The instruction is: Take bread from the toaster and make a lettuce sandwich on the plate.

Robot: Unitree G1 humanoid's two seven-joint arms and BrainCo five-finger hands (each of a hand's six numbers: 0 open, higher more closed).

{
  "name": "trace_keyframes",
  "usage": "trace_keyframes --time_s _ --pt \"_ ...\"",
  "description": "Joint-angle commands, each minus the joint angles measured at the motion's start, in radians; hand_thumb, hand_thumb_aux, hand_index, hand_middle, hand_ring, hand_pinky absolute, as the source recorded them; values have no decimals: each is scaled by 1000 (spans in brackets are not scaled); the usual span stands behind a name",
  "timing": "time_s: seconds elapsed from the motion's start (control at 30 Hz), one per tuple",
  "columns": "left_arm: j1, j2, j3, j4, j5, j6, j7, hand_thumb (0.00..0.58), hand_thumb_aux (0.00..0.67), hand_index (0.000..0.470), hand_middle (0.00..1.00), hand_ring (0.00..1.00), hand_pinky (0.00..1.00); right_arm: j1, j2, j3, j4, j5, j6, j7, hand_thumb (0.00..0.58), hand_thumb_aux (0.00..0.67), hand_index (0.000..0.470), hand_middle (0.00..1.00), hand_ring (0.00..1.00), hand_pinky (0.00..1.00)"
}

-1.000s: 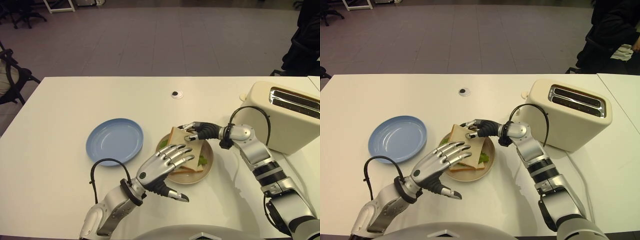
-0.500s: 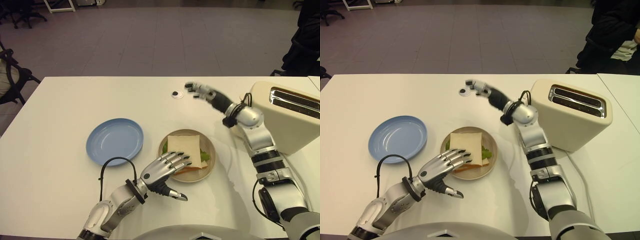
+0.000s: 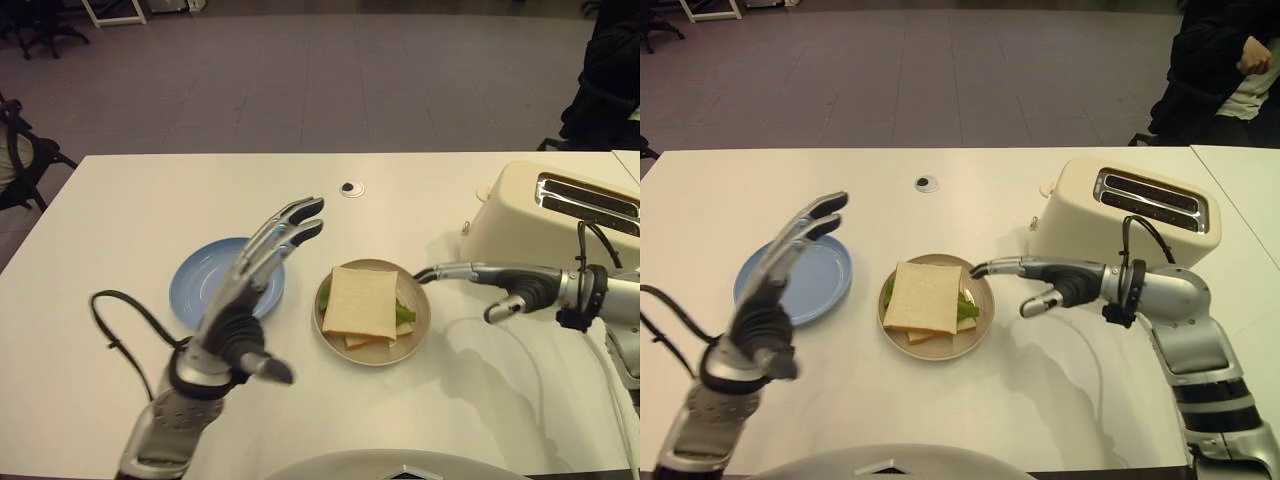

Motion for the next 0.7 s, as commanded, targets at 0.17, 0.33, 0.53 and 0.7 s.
trace_keyframes --time_s 0.17,0.33,0.53,0.7 --pt "226 249 -189 146 270 141 -458 580 670 470 1000 1000 1000 232 33 212 -39 -370 -108 -81 580 670 470 1000 1000 1000" --pt "-25 104 -277 295 644 200 -330 580 670 470 1000 1000 1000 203 142 320 175 -701 -118 -330 580 670 470 1000 1000 1000" --pt "-359 -57 -328 563 868 262 -35 580 670 470 1000 1000 1000 -14 350 340 466 -807 -58 -680 580 670 470 1000 1000 1000" --pt "-569 -76 -329 778 869 275 59 580 670 470 1000 1000 1000 -210 405 313 617 -811 -52 -847 580 670 470 1000 1000 1000"
